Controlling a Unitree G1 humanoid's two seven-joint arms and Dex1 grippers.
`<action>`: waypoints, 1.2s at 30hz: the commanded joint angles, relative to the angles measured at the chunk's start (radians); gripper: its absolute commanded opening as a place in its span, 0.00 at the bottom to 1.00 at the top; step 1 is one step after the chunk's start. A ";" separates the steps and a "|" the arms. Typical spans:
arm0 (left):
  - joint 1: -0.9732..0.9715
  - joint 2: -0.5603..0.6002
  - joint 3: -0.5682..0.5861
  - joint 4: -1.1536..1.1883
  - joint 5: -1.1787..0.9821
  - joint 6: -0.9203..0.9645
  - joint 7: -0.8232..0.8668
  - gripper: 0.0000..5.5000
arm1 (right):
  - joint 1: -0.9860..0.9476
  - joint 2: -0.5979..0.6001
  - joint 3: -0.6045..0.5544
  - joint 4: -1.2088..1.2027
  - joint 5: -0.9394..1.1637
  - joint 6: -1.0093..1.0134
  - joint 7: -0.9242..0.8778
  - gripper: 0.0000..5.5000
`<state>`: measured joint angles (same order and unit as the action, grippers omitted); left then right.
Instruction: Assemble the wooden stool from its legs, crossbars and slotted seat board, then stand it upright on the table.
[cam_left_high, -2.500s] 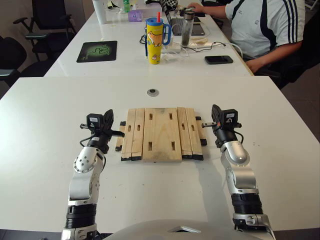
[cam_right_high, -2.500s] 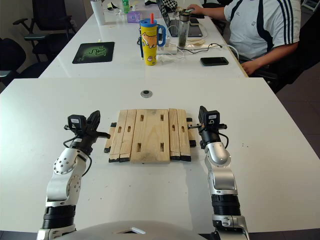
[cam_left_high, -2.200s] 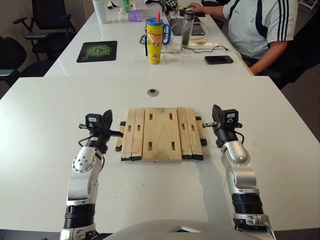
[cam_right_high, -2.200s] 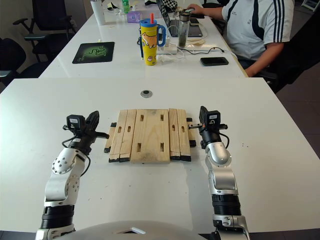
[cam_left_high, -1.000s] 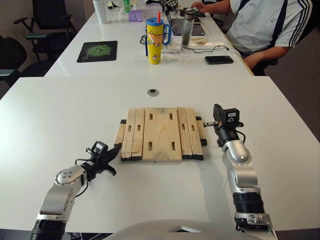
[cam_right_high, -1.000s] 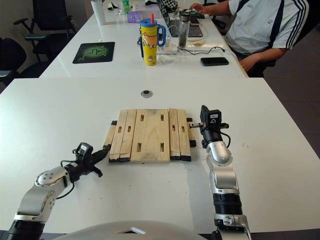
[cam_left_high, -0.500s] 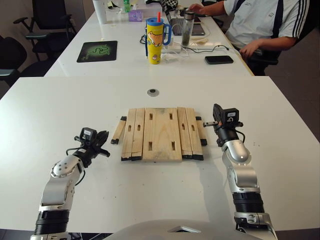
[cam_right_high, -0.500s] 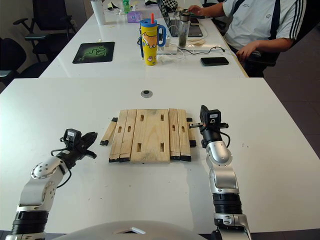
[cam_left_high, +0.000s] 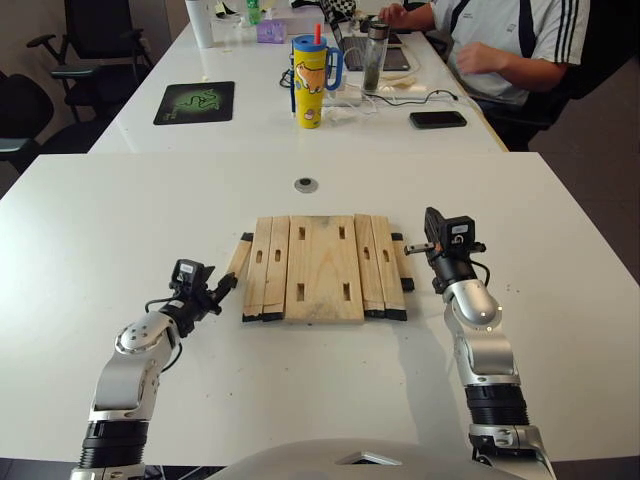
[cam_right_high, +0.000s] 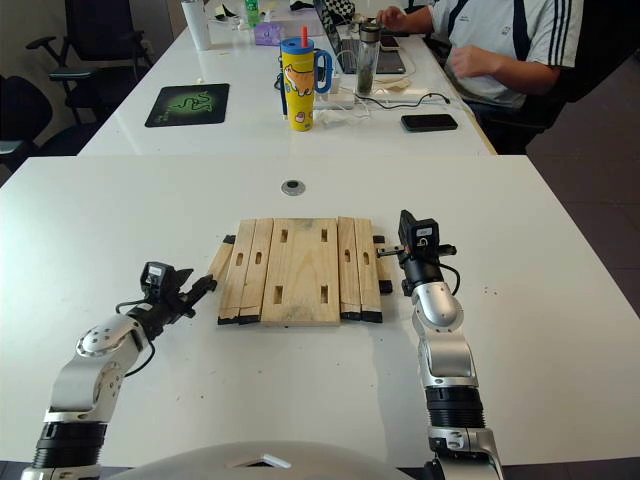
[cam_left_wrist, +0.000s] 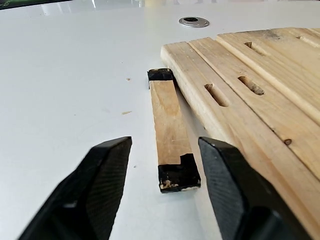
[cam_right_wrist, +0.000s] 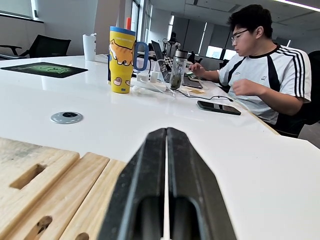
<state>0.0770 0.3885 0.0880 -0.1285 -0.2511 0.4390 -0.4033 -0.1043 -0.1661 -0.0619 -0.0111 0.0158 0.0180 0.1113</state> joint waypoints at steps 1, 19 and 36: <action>-0.020 -0.005 -0.022 0.009 0.014 0.048 0.012 0.52 | -0.004 0.001 0.006 0.001 -0.003 -0.009 0.004 0.00; -0.049 -0.033 -0.013 0.051 0.052 0.024 0.066 0.24 | -0.012 0.008 0.011 -0.002 0.000 -0.006 0.002 0.00; -0.120 -0.079 -0.093 -0.161 -0.039 -0.254 -0.085 0.24 | -0.197 0.156 -0.205 -0.226 1.137 0.881 -0.062 0.31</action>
<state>-0.0441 0.2994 0.0814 -0.2065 -0.2598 0.1918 -0.3938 -0.2319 -0.0378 -0.1856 -0.1825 0.8348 0.7067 0.1572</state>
